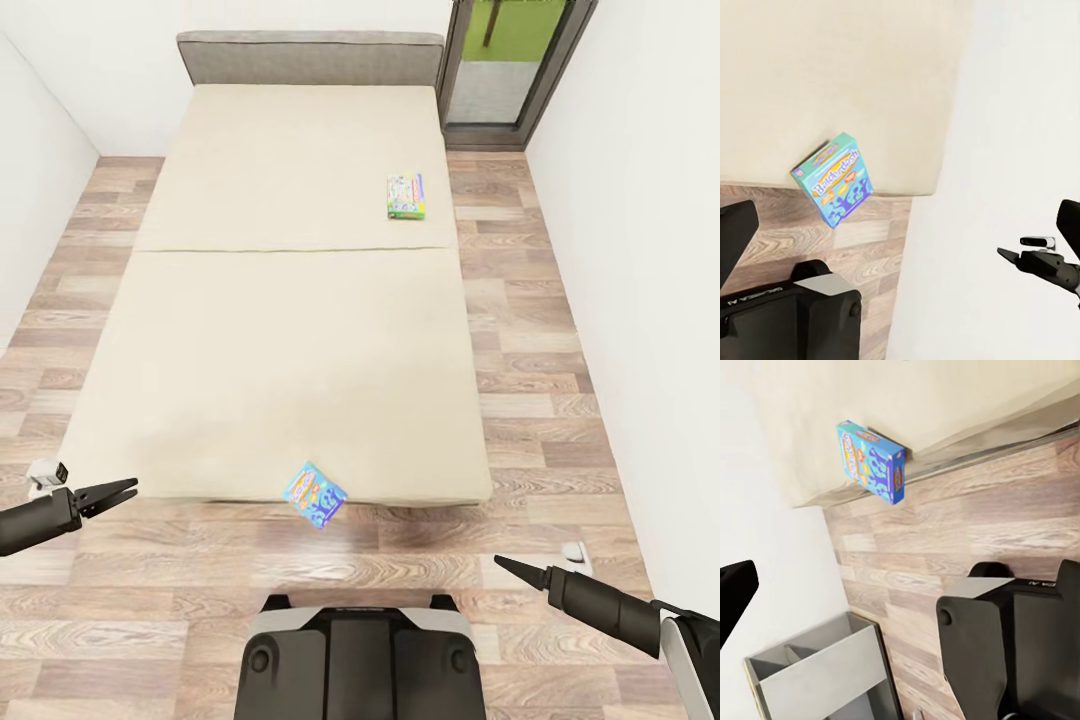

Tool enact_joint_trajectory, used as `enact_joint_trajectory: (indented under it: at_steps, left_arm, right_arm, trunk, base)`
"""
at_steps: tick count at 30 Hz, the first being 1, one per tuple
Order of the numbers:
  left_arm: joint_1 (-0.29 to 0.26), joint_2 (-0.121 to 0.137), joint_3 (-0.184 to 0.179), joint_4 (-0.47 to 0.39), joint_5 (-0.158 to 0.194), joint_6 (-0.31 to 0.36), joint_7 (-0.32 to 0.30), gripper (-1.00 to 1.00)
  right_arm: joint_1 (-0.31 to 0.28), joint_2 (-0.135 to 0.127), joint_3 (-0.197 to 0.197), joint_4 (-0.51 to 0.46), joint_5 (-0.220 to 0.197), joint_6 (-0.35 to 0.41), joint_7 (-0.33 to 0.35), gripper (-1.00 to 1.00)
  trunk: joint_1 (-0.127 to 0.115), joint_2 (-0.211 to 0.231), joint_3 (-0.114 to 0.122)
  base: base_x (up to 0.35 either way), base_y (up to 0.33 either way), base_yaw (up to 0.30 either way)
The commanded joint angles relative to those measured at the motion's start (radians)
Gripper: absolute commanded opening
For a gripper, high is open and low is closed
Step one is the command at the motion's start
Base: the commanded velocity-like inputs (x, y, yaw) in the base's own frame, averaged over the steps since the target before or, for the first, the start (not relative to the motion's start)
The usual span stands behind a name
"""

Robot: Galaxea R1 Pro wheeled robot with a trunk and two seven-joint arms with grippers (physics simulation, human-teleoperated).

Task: Put all the toys in the child's room - the three board games (two on the bed and one on the table), the two jigsaw puzzles on the table, and the tennis ball on the table - inside the toy box on the table in the child's room.

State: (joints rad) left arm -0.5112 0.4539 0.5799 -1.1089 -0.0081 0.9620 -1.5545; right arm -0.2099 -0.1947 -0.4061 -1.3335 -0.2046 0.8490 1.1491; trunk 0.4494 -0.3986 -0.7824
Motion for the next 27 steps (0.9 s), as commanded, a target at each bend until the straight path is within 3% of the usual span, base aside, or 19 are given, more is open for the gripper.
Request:
enact_joint_trajectory:
  at_steps: [1, 27]
  left_arm:
    - [0.0, 0.0, 0.0, 0.0, -0.001, 0.011, -0.004, 1.0]
    - [0.006, -0.001, -0.002, 0.0, -0.001, 0.009, -0.004, 1.0]
  right_arm:
    - [0.0, 0.0, 0.0, 0.0, -0.003, 0.005, 0.001, 1.0]
    - [0.0, 0.0, -0.002, 0.005, -0.005, -0.051, 0.0, 1.0]
  trunk:
    - [0.001, -0.001, 0.001]
    - [0.001, -0.001, 0.044]
  base:
    - [0.0, 0.0, 0.0]
    - [0.0, 0.0, 0.027]
